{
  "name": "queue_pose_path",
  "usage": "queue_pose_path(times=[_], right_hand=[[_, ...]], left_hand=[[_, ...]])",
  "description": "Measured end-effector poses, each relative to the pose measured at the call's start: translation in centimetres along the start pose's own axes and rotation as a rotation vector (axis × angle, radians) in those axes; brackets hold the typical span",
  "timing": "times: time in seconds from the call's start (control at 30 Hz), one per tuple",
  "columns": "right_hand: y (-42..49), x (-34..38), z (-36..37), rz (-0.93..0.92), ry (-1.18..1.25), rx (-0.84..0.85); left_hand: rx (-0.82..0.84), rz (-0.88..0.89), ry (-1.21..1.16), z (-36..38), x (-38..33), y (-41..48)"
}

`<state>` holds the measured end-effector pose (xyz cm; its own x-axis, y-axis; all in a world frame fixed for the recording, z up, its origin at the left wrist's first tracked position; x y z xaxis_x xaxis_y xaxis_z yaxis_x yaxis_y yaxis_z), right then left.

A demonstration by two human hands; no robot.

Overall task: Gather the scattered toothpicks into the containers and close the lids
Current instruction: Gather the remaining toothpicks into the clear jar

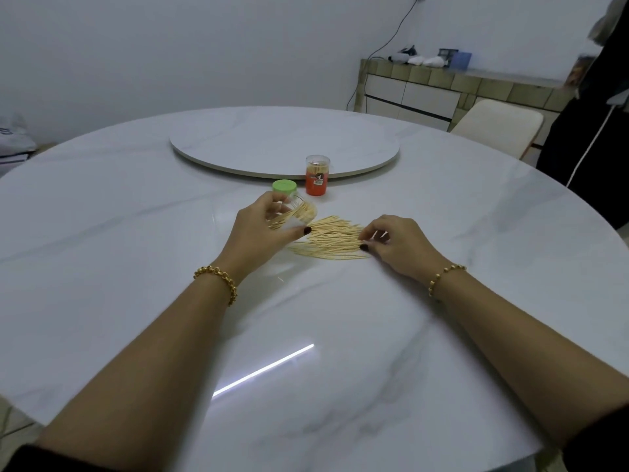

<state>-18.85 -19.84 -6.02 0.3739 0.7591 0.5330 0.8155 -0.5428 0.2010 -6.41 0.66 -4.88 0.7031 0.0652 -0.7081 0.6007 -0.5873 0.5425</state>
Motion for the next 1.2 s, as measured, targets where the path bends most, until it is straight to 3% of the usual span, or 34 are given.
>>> queue_pose_path(times=[0.47, 0.67, 0.83, 1.2], right_hand=[[0.9, 3.7, 3.1, -0.138, 0.061, -0.123], [0.2, 3.9, 2.2, -0.168, 0.062, -0.061], [-1.1, 5.6, 3.5, -0.272, -0.056, 0.003], [0.8, 8.1, 4.5, -0.315, -0.282, -0.032]], left_hand=[[-0.041, -0.031, -0.025, -0.6, 1.1, -0.1], [-0.040, -0.031, -0.013, -0.6, 1.1, -0.1], [-0.056, -0.029, 0.006, -0.9, 1.1, 0.0], [-0.121, -0.042, -0.028, -2.2, 1.2, -0.2]])
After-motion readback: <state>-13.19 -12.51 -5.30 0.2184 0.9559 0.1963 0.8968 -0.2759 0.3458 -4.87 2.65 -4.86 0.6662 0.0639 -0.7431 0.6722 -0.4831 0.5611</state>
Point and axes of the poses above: each hand's wrist, its own y-axis towards the middle knuckle, its own z-axis out of the palm, x = y × z, the point moved 5 cm from there along y, towards the middle knuckle, and after that the axes turned 15 degrees about z, right-handed, at the moved point
